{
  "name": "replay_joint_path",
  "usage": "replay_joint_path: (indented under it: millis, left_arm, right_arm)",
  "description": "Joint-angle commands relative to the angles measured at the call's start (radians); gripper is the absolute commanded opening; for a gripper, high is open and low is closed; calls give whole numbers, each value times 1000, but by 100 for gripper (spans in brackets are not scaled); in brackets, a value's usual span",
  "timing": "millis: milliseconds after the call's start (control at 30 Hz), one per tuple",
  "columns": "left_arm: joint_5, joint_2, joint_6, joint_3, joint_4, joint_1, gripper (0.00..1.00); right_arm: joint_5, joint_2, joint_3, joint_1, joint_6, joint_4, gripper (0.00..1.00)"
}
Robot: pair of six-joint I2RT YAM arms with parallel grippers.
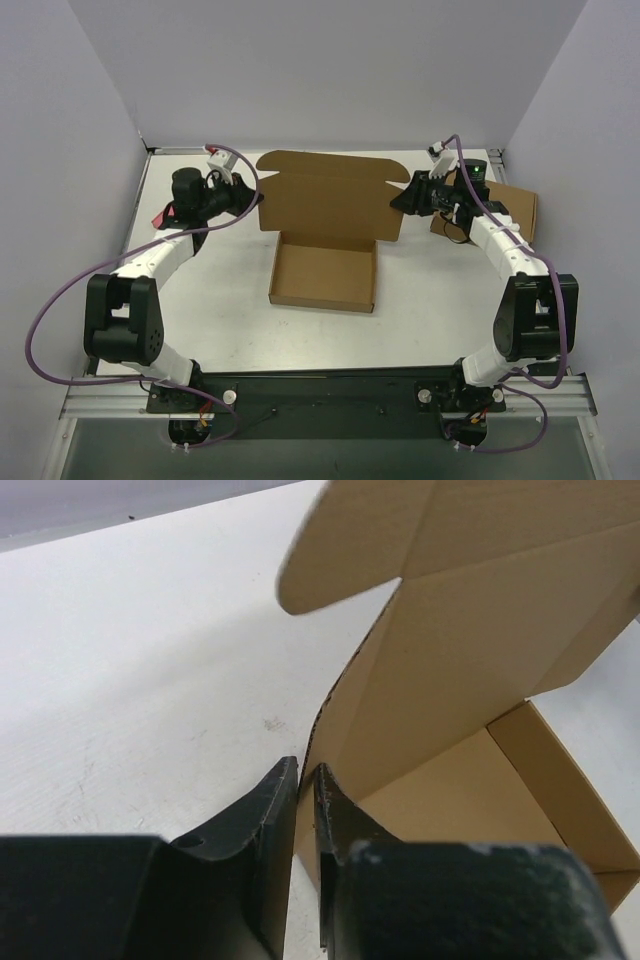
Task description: Fold the paper box
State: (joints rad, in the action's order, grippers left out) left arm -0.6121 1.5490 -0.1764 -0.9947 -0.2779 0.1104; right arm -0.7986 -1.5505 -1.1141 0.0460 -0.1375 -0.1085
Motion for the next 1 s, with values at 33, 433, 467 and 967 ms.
replay_joint_path:
  millis: [33, 433, 467, 967]
  left_arm:
    - [-20, 5, 0, -28, -69, 32, 15]
    - [143, -23, 48, -33, -40, 146, 0]
    - [188, -26, 52, -38, -34, 170, 0]
    - [604, -55, -55, -7, -84, 394, 0]
  right_arm:
    - [59, 16, -43, 48, 64, 9, 25]
    - [513, 84, -53, 199, 90, 73, 16]
    - [586, 92, -58, 207, 84, 81, 16]
    - [966, 142, 60, 327, -131, -91, 5]
